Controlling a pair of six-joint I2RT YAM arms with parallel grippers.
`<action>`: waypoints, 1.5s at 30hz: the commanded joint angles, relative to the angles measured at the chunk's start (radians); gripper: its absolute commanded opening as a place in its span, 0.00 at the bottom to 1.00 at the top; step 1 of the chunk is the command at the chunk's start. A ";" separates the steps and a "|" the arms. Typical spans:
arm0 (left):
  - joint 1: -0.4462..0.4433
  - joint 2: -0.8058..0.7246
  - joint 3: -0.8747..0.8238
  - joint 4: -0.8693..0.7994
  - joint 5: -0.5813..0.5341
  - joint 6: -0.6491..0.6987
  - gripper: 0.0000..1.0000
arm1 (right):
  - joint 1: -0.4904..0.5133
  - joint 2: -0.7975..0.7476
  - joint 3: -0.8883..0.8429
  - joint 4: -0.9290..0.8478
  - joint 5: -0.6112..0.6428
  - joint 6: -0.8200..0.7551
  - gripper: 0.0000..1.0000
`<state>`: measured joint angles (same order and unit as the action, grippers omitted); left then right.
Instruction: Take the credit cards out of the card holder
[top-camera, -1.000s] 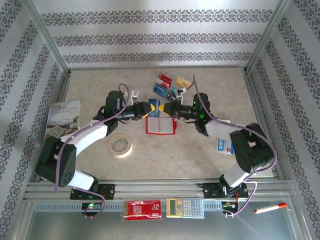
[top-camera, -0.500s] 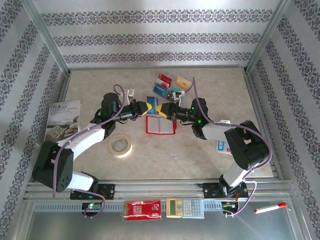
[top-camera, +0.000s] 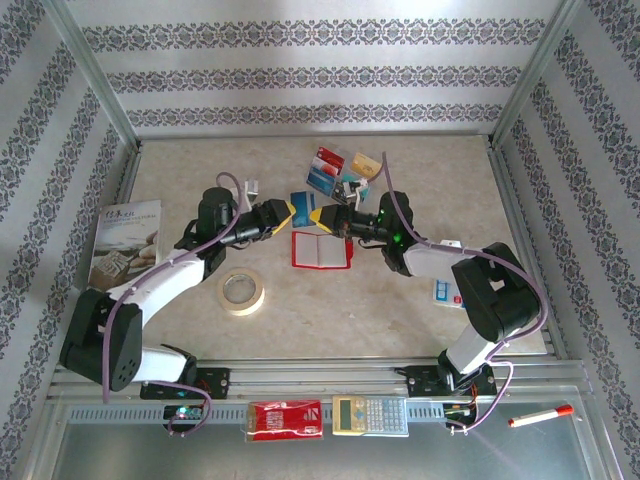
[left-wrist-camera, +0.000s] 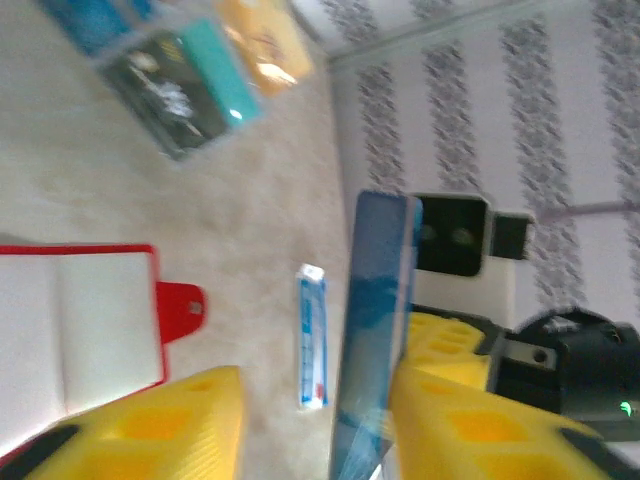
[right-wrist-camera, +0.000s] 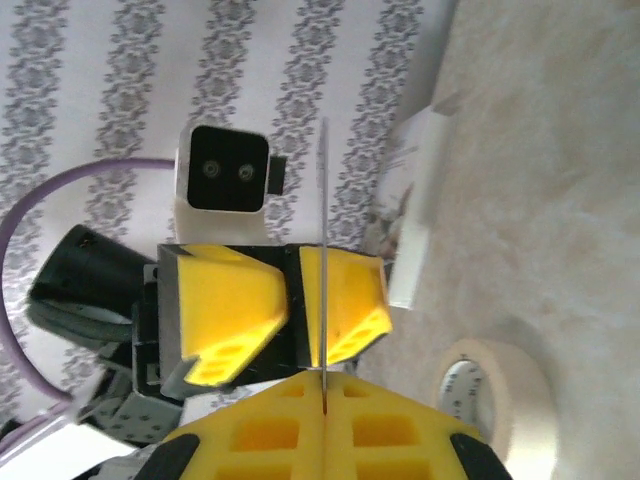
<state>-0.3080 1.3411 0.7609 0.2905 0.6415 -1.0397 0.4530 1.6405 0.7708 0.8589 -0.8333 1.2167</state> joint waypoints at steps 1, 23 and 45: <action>0.041 -0.063 -0.001 -0.268 -0.156 0.131 0.62 | -0.028 -0.036 0.092 -0.337 0.033 -0.263 0.00; 0.133 -0.063 0.089 -0.617 -0.150 0.397 1.00 | -0.054 0.417 1.040 -1.471 0.547 -1.410 0.00; 0.134 -0.031 0.108 -0.636 -0.108 0.405 1.00 | -0.054 0.766 1.494 -1.609 0.690 -1.639 0.00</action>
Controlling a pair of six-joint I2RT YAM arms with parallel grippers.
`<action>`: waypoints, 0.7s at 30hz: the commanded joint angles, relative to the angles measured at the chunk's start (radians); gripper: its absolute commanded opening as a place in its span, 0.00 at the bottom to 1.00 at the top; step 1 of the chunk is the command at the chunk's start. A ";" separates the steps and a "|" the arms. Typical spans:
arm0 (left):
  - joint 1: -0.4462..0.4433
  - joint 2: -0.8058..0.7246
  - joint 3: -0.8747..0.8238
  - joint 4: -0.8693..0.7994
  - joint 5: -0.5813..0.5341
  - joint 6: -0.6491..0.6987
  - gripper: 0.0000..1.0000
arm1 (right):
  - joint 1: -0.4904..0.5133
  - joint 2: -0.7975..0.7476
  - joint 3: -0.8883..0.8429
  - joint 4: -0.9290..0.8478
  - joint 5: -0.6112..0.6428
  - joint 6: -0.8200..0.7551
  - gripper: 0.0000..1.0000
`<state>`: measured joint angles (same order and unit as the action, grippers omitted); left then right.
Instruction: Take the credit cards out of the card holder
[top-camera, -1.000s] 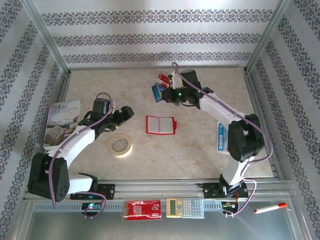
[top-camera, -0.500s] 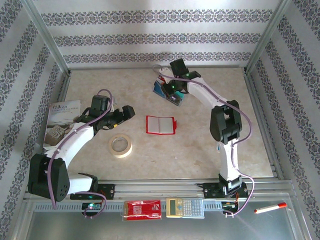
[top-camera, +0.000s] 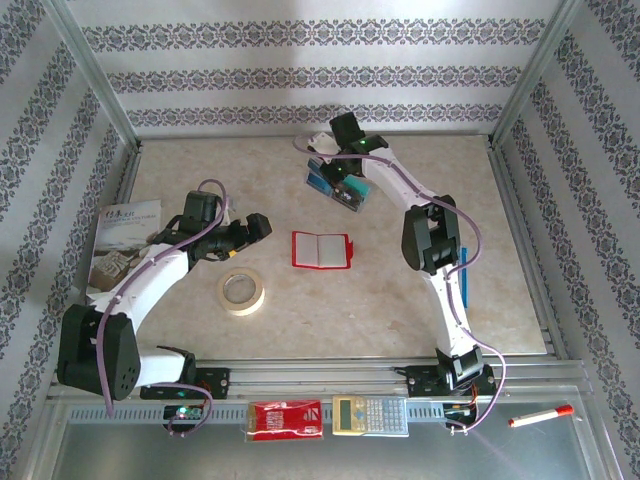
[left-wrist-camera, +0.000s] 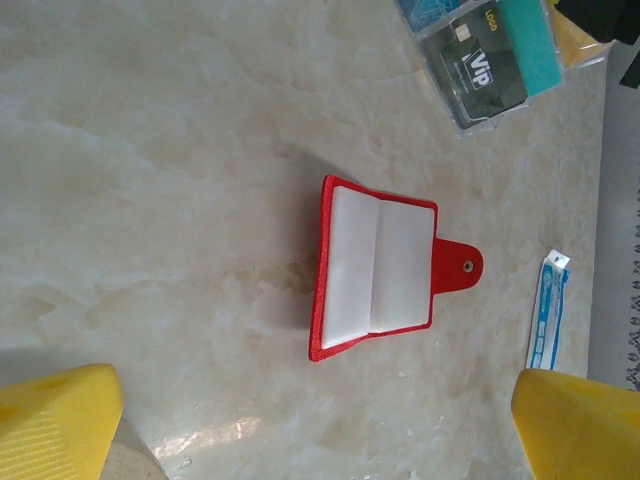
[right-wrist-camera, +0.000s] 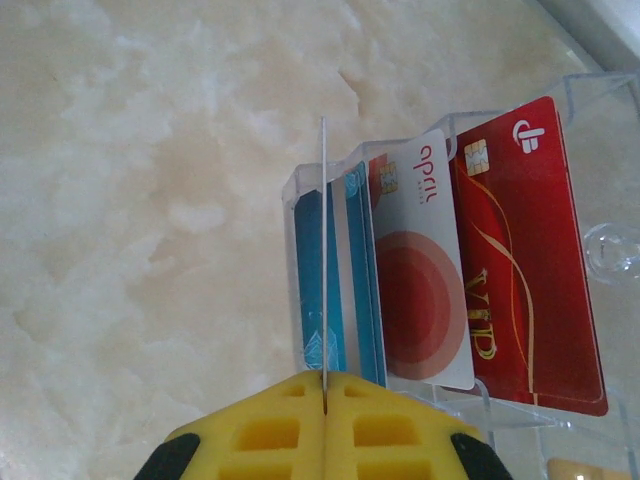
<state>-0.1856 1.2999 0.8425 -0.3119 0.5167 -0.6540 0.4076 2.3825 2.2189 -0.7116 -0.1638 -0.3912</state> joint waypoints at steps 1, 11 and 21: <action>0.011 0.010 0.027 -0.033 0.017 0.018 1.00 | -0.009 0.031 0.049 -0.038 0.023 -0.029 0.00; 0.011 -0.003 -0.001 -0.009 0.032 -0.019 1.00 | -0.007 0.084 0.087 -0.046 0.047 -0.003 0.00; 0.011 -0.005 -0.033 0.027 0.046 -0.047 1.00 | -0.006 0.107 0.089 -0.052 0.075 -0.003 0.00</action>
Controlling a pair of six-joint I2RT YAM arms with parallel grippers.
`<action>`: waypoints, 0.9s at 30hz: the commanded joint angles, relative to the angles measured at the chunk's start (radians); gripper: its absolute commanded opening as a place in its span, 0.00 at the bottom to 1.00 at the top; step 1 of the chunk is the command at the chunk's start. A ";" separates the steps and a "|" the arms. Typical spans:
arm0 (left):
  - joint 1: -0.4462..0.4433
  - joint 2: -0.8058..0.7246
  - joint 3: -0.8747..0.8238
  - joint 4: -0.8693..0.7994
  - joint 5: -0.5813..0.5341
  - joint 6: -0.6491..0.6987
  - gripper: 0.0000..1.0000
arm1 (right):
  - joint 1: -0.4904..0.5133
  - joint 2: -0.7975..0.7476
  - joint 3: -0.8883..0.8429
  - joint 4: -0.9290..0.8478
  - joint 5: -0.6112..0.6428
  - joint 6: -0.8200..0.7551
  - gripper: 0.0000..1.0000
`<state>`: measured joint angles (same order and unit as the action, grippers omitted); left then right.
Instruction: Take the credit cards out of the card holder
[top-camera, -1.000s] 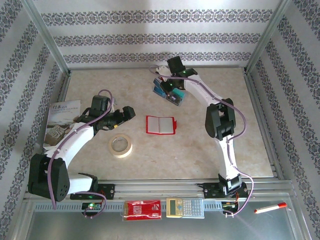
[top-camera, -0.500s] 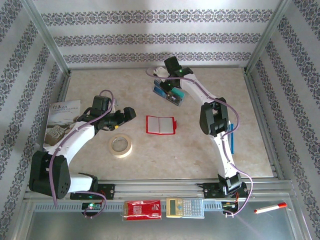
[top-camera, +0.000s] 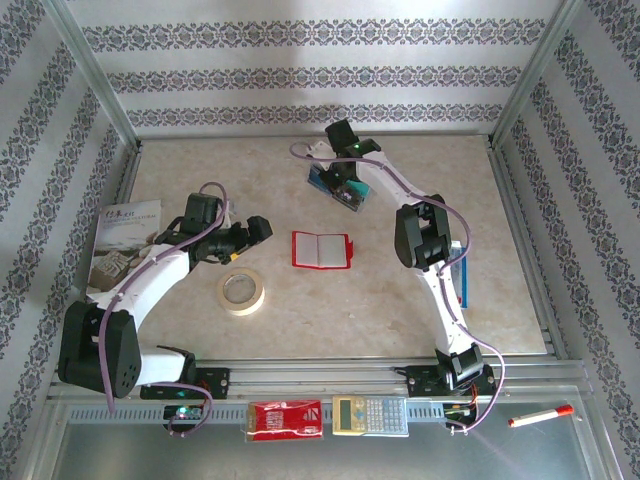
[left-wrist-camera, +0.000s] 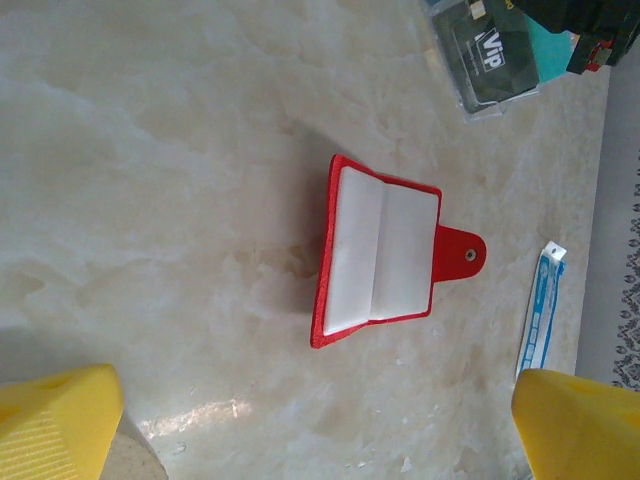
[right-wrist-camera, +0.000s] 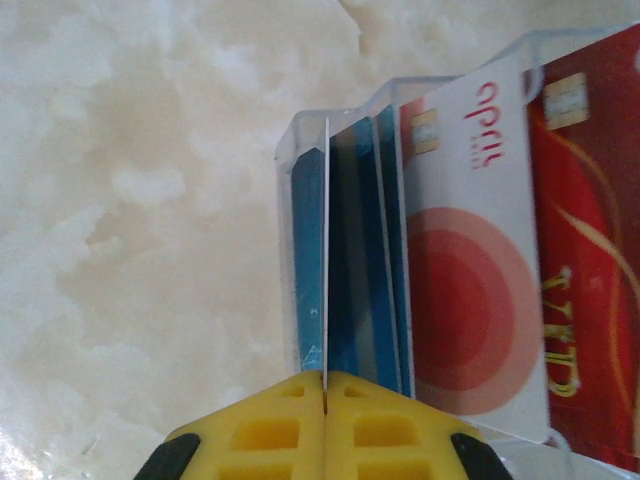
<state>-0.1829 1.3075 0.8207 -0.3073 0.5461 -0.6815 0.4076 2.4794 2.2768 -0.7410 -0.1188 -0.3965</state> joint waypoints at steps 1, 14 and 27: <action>0.008 -0.012 -0.012 0.023 0.019 -0.020 1.00 | -0.006 0.010 0.030 -0.024 0.030 0.002 0.00; 0.008 -0.011 -0.010 0.017 0.018 -0.015 1.00 | -0.001 0.018 0.065 -0.024 0.095 0.066 0.18; 0.008 -0.089 0.008 -0.033 -0.066 -0.007 1.00 | 0.002 -0.194 -0.033 -0.001 -0.006 0.222 0.25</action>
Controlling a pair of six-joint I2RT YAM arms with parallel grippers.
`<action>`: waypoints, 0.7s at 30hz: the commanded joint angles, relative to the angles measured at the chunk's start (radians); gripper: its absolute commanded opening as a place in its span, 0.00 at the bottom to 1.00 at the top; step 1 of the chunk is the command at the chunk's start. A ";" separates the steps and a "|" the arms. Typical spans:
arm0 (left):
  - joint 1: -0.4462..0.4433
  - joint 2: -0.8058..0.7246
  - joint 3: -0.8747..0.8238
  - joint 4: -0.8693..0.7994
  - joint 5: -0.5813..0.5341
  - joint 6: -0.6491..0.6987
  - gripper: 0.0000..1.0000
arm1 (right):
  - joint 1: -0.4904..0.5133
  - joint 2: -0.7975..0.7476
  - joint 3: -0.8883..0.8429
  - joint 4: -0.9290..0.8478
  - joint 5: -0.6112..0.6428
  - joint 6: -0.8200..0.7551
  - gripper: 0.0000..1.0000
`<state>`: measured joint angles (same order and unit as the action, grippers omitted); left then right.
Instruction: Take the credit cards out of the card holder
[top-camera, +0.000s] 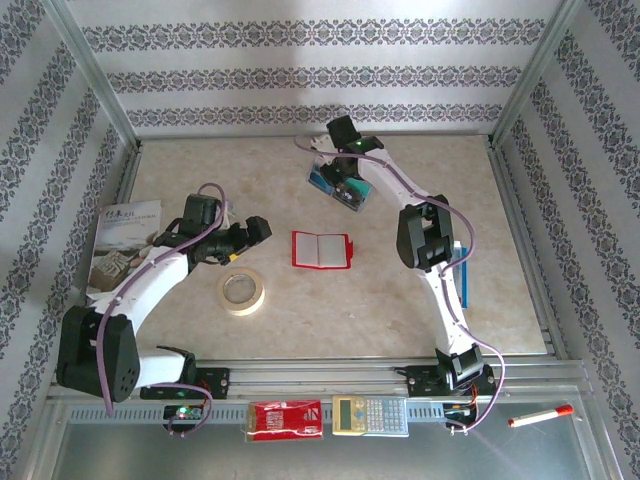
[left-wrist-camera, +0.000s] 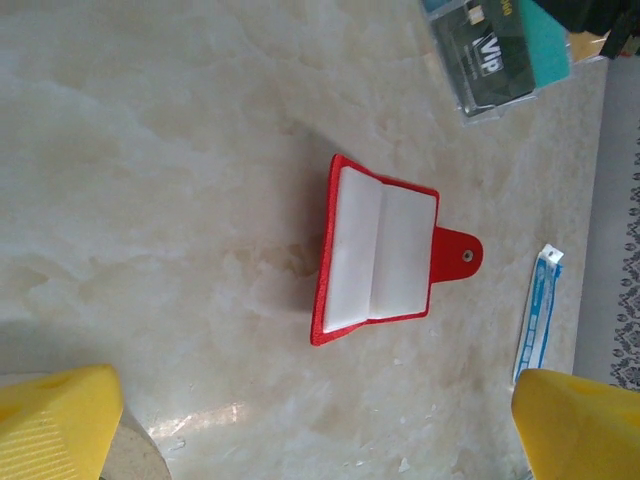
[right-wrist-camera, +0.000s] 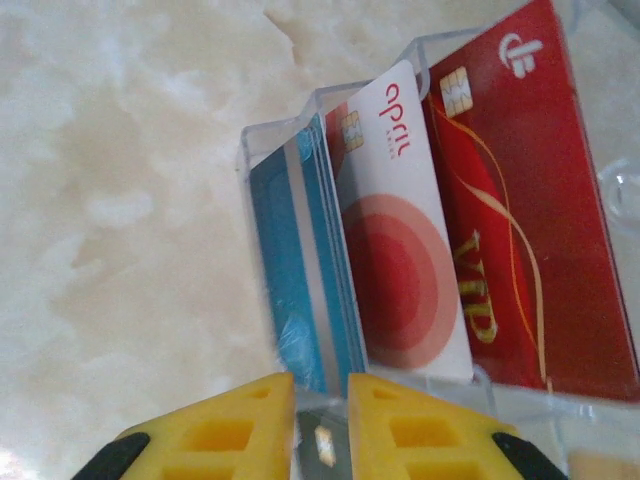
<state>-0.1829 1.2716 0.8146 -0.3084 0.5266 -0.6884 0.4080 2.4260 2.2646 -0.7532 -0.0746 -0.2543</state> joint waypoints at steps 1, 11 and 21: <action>0.008 -0.070 0.020 -0.039 -0.066 0.003 1.00 | 0.002 -0.177 -0.042 0.023 -0.056 0.102 0.27; 0.008 -0.161 0.054 -0.086 -0.170 0.044 1.00 | 0.057 -0.526 -0.426 0.109 -0.055 0.342 0.47; 0.011 -0.163 0.005 -0.066 -0.258 0.041 1.00 | 0.299 -0.634 -0.792 0.193 0.061 0.544 0.63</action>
<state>-0.1814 1.1198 0.8413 -0.3565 0.3130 -0.6609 0.6640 1.7836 1.5112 -0.5797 -0.0769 0.1856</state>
